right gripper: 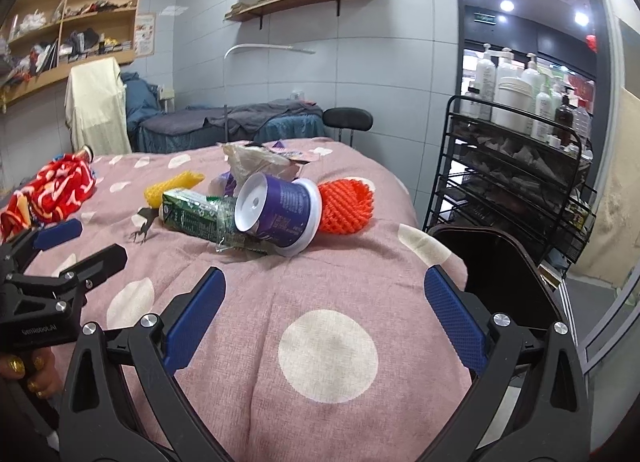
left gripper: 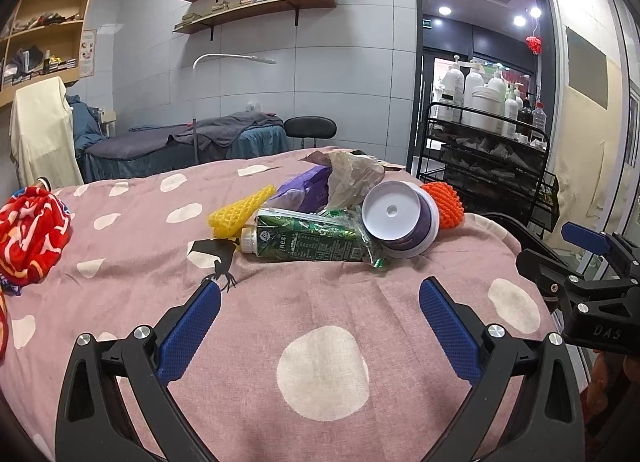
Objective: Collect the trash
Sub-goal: 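Grasp the yellow foam net with the left tool while the right tool approaches the pink wrapper, then grasp the pink snack wrapper with the right tool while the left tool holds the yellow net, then carry both items to the black bin and release the wrapper from the right tool, then open the left tool over the bin to drop the yellow net, then grasp the purple tub with the left tool while the right tool grasps the orange net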
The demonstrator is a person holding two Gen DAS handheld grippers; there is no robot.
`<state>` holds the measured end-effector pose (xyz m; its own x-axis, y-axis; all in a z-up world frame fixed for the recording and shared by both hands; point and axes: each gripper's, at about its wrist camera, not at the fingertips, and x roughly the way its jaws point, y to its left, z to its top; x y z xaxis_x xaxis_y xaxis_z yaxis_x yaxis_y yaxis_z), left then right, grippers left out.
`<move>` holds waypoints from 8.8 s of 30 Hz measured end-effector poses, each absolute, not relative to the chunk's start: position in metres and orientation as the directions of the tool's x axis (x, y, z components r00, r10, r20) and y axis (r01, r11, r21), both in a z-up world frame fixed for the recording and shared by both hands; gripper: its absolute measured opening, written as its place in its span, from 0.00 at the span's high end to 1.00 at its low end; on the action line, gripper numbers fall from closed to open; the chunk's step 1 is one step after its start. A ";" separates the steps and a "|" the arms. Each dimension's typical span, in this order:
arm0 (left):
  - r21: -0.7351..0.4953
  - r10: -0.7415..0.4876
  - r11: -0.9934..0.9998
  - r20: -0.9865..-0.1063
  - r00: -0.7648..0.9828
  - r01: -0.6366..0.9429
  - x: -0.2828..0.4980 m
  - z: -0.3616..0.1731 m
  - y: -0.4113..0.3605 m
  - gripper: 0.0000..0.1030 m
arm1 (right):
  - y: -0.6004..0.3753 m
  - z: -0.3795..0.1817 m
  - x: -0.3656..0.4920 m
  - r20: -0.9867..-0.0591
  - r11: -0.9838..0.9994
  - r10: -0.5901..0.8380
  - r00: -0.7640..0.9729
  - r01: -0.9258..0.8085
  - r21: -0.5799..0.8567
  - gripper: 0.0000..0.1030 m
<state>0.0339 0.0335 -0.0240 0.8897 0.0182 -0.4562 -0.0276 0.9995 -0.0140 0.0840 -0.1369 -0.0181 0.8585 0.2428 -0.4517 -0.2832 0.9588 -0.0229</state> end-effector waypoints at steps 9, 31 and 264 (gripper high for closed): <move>0.036 0.059 0.998 -0.532 0.845 -0.047 0.072 -0.026 0.075 0.05 | -0.113 -0.018 0.117 -0.507 0.922 0.262 0.821 -0.369 -0.120 0.04; 0.162 -0.001 0.976 -0.662 0.750 0.144 0.167 -0.027 0.119 0.40 | -0.087 -0.016 0.168 -0.572 0.871 0.280 0.771 -0.454 -0.187 0.04; -0.085 -0.396 0.887 -0.647 0.652 0.454 0.196 -0.021 0.010 0.33 | -0.184 -0.033 0.208 -0.637 0.931 0.363 0.680 -0.250 0.265 0.07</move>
